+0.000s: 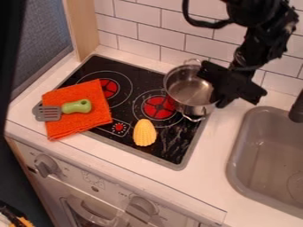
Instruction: Move the silver pot to the upper right of the right burner
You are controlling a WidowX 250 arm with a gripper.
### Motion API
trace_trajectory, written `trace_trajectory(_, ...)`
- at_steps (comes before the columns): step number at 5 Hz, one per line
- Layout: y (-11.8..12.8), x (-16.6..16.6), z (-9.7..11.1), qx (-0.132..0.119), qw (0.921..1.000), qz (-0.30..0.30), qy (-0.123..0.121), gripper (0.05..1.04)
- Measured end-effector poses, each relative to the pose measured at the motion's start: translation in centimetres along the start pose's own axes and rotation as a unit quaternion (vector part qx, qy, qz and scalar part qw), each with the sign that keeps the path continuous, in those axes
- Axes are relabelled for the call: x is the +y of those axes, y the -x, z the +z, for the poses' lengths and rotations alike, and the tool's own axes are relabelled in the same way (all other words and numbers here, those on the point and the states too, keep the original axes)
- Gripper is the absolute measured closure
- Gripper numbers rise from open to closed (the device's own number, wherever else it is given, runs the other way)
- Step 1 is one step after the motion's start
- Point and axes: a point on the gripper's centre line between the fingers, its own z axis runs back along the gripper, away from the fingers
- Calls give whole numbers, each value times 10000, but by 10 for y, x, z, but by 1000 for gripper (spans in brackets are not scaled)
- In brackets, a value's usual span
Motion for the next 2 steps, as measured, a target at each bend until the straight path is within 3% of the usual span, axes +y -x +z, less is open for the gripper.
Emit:
trace_trajectory(1,0,2,-4,-73,10000,29,1,975)
trace_trajectory(2,1,1,-7,-182,9996,170,143,797)
